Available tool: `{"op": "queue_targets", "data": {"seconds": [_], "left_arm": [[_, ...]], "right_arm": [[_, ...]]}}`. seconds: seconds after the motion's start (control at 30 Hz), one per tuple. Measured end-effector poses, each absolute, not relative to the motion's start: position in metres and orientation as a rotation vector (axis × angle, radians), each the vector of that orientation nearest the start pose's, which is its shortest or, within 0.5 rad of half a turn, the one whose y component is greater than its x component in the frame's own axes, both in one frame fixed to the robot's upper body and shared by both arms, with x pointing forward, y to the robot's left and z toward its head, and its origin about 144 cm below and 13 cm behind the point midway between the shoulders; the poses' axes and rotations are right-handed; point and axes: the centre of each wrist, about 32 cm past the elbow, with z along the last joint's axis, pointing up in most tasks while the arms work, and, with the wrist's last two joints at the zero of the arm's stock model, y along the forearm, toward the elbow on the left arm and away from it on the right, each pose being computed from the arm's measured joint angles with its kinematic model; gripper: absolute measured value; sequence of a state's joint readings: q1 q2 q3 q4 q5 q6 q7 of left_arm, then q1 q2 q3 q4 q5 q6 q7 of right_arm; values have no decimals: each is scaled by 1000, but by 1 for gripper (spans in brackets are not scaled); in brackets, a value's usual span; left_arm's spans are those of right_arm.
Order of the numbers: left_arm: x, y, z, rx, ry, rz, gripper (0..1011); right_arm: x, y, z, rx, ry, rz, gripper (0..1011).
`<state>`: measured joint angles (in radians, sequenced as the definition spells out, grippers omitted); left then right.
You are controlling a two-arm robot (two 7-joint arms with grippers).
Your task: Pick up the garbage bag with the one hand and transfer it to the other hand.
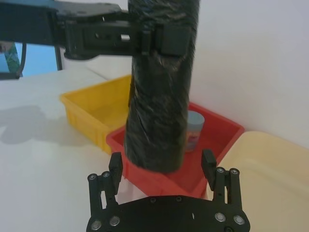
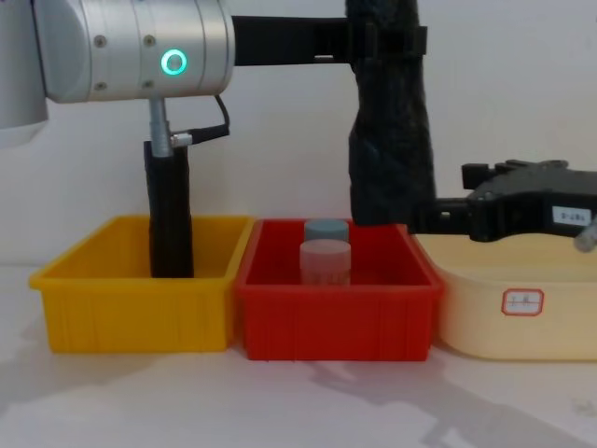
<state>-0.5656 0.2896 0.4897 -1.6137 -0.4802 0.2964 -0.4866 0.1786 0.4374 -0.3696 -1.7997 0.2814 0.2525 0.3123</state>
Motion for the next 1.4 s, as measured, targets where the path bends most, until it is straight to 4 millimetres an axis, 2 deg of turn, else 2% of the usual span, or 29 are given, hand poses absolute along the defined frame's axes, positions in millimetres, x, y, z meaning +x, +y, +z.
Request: {"op": "queue_targets", "data": {"seconds": [0.7, 0.83, 0.97, 1.07, 1.1, 1.2, 1.27, 1.4], "left_arm": [[537, 145, 1324, -48, -75, 542, 396], [536, 144, 1324, -49, -72, 540, 396], [536, 143, 1324, -49, -70, 538, 396], [535, 142, 1324, -49, -69, 536, 396], [535, 142, 1324, -49, -69, 536, 396], [535, 142, 1324, -50, -68, 534, 396], [535, 142, 1324, -50, -67, 534, 396], [534, 141, 1324, -50, -66, 533, 396]], "right_arm": [[491, -205, 1241, -114, -117, -834, 1000], [493, -204, 1241, -108, -115, -831, 946], [495, -203, 1241, -105, -113, -829, 826], [495, -203, 1241, -103, -112, -829, 773], [495, -203, 1241, -102, -112, -828, 718], [496, -202, 1241, -101, -111, -827, 663], [496, -202, 1241, -100, -110, -827, 562], [497, -202, 1241, -99, -110, -826, 516]]}}
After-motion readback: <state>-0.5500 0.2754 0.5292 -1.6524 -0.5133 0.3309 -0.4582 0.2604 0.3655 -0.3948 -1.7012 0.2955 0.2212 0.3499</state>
